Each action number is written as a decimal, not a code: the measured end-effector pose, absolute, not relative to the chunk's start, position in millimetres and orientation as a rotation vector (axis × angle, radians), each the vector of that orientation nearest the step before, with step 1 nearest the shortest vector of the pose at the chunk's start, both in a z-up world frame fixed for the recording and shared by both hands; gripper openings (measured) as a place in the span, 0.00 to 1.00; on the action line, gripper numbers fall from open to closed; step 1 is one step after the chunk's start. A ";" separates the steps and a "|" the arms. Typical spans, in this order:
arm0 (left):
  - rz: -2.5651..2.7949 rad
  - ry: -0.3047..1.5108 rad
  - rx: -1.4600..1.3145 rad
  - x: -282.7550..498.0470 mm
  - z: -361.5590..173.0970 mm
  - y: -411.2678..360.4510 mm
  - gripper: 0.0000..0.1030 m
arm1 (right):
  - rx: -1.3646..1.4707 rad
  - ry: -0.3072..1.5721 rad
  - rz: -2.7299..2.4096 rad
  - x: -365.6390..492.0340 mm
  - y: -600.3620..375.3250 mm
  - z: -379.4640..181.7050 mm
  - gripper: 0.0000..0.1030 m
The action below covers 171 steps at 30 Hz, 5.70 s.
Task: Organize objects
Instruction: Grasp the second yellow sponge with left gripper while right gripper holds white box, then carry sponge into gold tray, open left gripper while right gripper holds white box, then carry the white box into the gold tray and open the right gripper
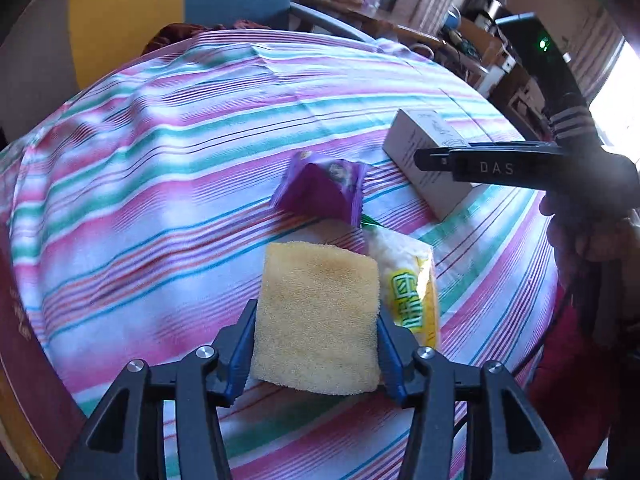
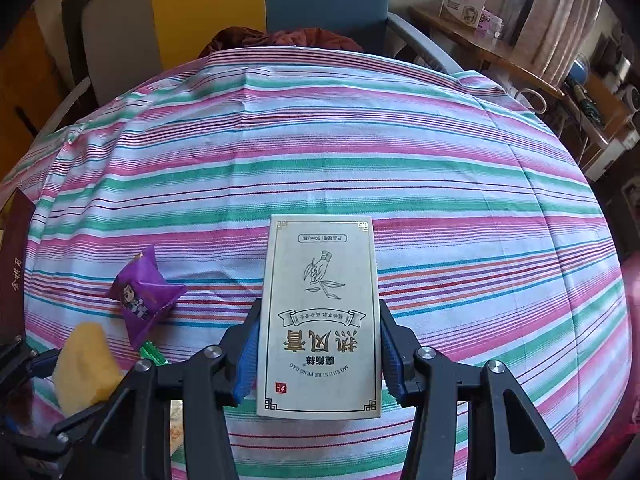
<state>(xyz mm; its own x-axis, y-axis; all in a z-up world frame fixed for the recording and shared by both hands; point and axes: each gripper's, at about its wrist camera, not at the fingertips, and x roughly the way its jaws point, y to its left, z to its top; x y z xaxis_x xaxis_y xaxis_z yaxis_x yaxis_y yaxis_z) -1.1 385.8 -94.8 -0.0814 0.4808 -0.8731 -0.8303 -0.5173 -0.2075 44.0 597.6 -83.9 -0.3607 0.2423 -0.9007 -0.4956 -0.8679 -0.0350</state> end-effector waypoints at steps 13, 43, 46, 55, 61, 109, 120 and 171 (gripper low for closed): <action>1.866 0.389 -1.122 35.9 -76.0 331.7 0.52 | -1.352 0.305 2.253 45.8 602.5 -75.8 0.50; 2.413 -0.246 -1.326 -99.2 -34.1 83.3 0.51 | -1.389 0.198 2.234 43.6 593.5 -83.1 0.50; 2.444 -0.280 -1.345 -118.3 -38.0 79.0 0.51 | -1.389 0.197 2.233 43.9 593.5 -83.1 0.50; 2.444 -0.385 -1.514 -173.8 -74.1 77.2 0.52 | -1.391 0.191 2.234 43.4 593.7 -83.4 0.50; 2.446 -0.340 -1.535 -192.8 -87.3 84.2 0.56 | -1.391 0.187 2.235 43.1 594.7 -83.2 0.50; 2.618 0.117 -1.137 -22.8 -21.0 96.5 0.67 | -1.381 0.123 2.216 38.5 590.4 -84.5 0.50; 2.573 0.077 -1.170 -22.7 -27.5 94.1 0.63 | -1.378 0.128 2.189 39.6 591.1 -81.9 0.50; 2.611 -0.104 -1.290 -37.6 -51.7 22.4 0.59 | -1.465 -0.042 2.759 -155.5 260.1 -23.8 0.60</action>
